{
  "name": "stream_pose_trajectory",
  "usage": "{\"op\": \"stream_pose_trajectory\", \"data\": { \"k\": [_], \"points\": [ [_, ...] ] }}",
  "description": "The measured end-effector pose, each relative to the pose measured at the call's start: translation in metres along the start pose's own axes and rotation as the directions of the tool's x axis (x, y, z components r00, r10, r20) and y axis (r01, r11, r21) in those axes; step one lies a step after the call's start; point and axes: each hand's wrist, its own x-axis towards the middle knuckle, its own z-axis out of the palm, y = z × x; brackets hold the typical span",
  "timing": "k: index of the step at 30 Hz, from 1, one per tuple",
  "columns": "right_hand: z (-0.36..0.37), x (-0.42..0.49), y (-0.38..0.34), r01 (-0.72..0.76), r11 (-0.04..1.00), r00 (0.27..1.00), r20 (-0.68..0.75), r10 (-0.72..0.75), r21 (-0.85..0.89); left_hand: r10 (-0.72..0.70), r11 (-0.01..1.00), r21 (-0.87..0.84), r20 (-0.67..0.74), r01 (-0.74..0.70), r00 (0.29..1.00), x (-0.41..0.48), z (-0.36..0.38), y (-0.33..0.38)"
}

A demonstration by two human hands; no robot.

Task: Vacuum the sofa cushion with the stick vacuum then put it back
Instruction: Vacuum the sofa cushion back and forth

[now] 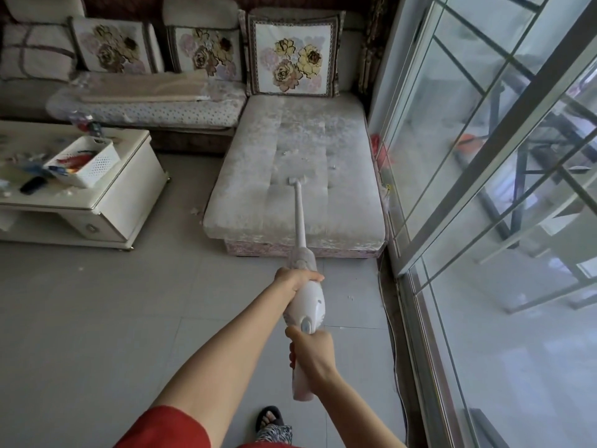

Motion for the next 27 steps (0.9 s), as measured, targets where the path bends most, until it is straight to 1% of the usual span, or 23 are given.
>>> {"op": "stream_pose_trajectory", "data": {
  "k": [6,9,12,14,17,19,22,27],
  "points": [
    [-0.006,0.011,0.005,-0.048,0.999,0.999,0.016,0.048,0.024,-0.053,0.99,0.132,-0.01,0.054,0.999,0.008,0.011,-0.001],
    [-0.009,0.014,0.004,-0.047,0.999,0.998,0.038,0.046,0.024,-0.064,0.986,0.155,0.007,0.062,0.998,0.011,0.011,-0.001],
    [-0.011,0.015,0.002,-0.087,0.989,0.993,0.091,0.077,0.116,-0.079,0.98,0.185,0.059,0.067,0.995,0.018,0.01,0.0],
    [-0.013,0.016,0.003,-0.118,0.979,0.987,0.125,0.098,0.167,-0.106,0.982,0.165,0.103,0.088,0.989,0.022,0.009,0.001],
    [-0.017,0.02,0.005,-0.139,0.972,0.983,0.143,0.112,0.19,-0.198,0.98,0.061,0.19,0.19,0.961,0.03,0.004,0.002],
    [-0.019,0.022,0.004,-0.132,0.973,0.984,0.141,0.107,0.189,-0.234,0.971,0.011,0.27,0.24,0.934,0.034,0.001,-0.001],
    [-0.019,0.021,0.002,-0.114,0.978,0.989,0.11,0.095,0.176,-0.23,0.968,-0.013,0.346,0.25,0.909,0.035,0.003,-0.004],
    [-0.016,0.023,0.003,-0.104,0.978,0.994,0.053,0.096,0.183,-0.231,0.969,-0.002,0.365,0.248,0.902,0.042,0.008,-0.007]
  ]
}}
